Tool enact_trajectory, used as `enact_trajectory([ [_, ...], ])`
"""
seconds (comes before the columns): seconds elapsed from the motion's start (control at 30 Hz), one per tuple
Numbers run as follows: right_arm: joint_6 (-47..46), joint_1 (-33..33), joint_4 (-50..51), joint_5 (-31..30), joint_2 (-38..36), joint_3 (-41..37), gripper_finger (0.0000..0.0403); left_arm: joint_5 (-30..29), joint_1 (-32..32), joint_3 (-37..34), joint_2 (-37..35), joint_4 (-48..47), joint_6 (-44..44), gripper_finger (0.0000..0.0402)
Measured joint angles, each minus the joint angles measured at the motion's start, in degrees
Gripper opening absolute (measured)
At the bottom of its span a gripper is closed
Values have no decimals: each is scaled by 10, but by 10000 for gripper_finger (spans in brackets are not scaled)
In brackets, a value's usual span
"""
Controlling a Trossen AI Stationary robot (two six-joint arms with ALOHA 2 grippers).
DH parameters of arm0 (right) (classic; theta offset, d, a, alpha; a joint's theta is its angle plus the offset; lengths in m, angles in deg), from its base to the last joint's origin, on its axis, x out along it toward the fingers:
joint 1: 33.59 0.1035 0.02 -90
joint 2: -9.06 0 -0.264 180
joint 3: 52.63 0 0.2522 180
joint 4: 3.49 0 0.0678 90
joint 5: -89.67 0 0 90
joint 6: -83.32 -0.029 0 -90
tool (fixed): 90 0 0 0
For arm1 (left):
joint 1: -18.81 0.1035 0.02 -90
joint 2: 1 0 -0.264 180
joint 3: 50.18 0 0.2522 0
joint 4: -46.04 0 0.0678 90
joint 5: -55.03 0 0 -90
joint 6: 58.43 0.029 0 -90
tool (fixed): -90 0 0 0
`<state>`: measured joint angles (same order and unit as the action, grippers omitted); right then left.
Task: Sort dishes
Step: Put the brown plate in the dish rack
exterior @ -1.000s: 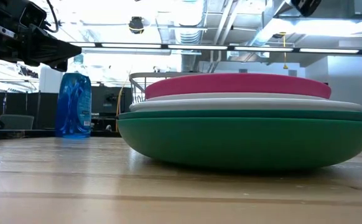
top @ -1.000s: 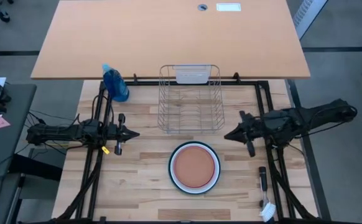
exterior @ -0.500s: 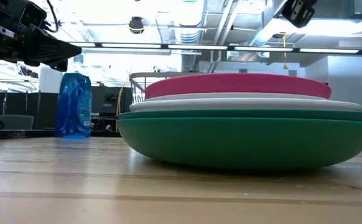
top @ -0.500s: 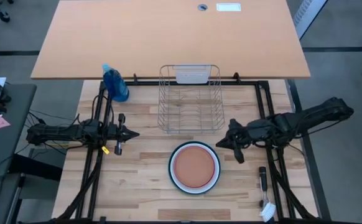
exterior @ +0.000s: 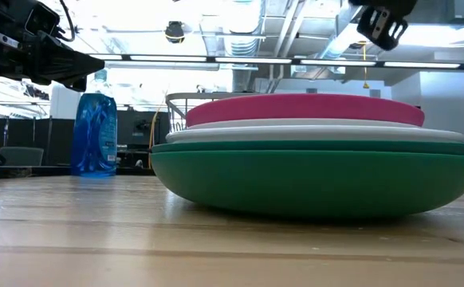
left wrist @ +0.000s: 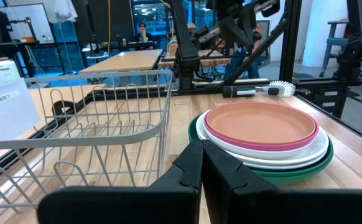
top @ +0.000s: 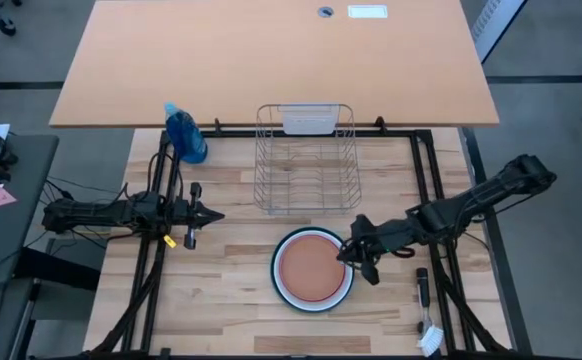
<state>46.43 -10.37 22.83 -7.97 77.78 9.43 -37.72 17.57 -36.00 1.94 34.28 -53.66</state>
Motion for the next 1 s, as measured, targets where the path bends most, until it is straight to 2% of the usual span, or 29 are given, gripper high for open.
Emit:
enact_trajectory([
  [0.37, -36, 1, 3, 0, 45, 0, 12, 0, 0, 0, 0, 0, 0, 0],
  [0.7, -32, 4, 23, 19, 48, 0, 12, -20, 0, 0, 0, 3, 10, 0],
  [1.0, -14, 4, 92, 37, 48, 0, 12, -29, 1, 0, 0, 5, 15, 0],
])
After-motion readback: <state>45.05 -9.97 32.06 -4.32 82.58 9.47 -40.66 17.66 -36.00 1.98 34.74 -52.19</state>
